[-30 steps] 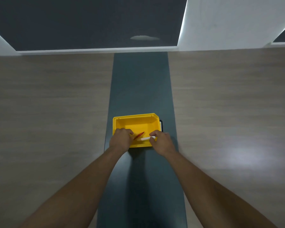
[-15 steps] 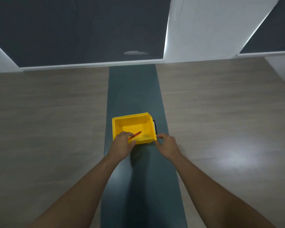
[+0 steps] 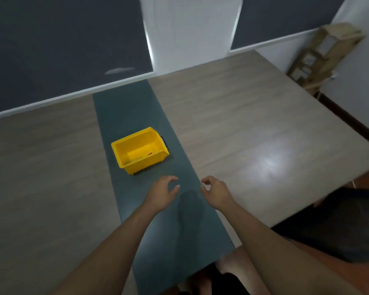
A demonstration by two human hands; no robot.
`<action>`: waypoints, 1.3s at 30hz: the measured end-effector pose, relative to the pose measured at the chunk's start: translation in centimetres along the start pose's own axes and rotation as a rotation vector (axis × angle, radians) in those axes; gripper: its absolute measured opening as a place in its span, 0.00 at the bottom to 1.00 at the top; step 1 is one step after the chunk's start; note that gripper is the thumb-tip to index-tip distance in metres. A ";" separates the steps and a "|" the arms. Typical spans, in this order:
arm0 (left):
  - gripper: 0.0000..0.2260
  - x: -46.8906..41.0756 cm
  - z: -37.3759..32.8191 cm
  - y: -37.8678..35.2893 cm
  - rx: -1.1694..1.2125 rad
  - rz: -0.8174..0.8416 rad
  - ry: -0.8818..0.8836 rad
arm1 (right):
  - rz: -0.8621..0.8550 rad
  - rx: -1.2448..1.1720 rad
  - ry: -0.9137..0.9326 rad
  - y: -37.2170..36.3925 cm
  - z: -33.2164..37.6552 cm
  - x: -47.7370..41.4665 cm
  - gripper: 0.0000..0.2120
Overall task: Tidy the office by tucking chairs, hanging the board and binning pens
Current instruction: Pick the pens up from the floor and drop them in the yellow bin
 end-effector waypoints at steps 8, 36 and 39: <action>0.18 5.3 -7.6 -7.0 0.017 0.202 -0.129 | -0.118 -0.082 -0.185 4.8 -8.5 10.7 0.19; 0.16 49.2 -30.8 -39.4 -0.255 0.848 -0.766 | -0.782 -0.372 -0.920 9.8 -45.1 74.1 0.12; 0.15 53.0 -33.7 -42.9 -0.302 0.920 -0.838 | -0.865 -0.434 -1.018 9.0 -47.6 79.4 0.12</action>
Point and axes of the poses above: each hand's wrist, its own x-axis away from the middle knuckle, its own y-axis out of the back of the hand, z = x × y, the point moved 4 cm from there along -x, towards the middle knuckle, and after that the axes turned 5 degrees about -z, right-handed, at the moved point
